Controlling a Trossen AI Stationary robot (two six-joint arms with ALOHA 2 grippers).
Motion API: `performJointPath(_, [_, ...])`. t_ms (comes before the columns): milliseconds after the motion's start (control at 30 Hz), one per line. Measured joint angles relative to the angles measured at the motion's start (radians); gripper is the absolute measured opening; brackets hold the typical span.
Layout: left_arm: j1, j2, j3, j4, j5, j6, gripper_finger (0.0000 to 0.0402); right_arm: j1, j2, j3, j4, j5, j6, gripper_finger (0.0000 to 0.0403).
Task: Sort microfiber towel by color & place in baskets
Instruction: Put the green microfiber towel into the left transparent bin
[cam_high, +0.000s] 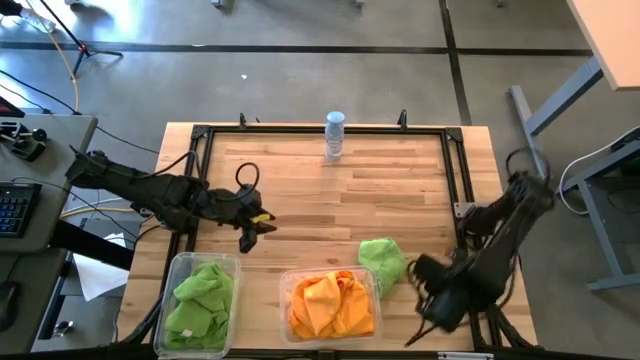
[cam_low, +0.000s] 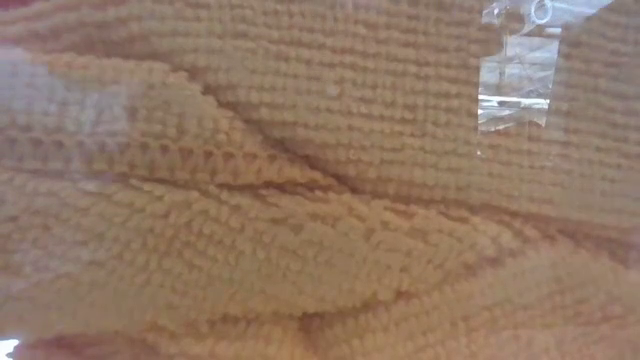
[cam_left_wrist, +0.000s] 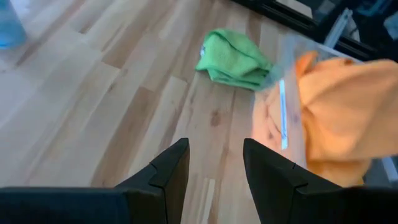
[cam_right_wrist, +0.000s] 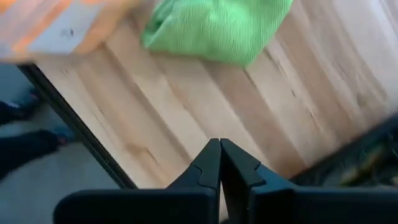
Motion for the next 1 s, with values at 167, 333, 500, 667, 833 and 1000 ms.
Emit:
performJointPath(167, [0.05, 0.0, 0.0, 0.011, -0.002, 0.0, 0.0137, -0.003, -0.268, -0.323, 0.189, 0.114, -0.105, 0.0003])
performJointPath(333, [0.083, 0.0, 0.0, 0.011, -0.005, 0.0, 0.0137, -0.017, -0.435, -0.586, 0.374, 0.181, -0.255, 0.001])
performJointPath(500, [0.097, 0.0, 0.0, 0.015, -0.004, 0.0, 0.0137, -0.047, -0.492, -0.753, 0.558, 0.179, -0.383, 0.0055])
performJointPath(667, [0.098, 0.0, 0.0, 0.015, -0.005, 0.0, 0.0137, -0.087, -0.486, -0.848, 0.769, 0.193, -0.545, 0.0128])
performJointPath(833, [0.098, 0.0, 0.0, 0.015, -0.005, -0.007, 0.0137, -0.122, -0.461, -0.885, 0.866, 0.261, -0.693, 0.0197])
performJointPath(1000, [0.098, 0.0, 0.0, 0.015, -0.027, -0.026, 0.0137, -0.144, -0.419, -0.918, 0.976, 0.308, -0.847, 0.0234])
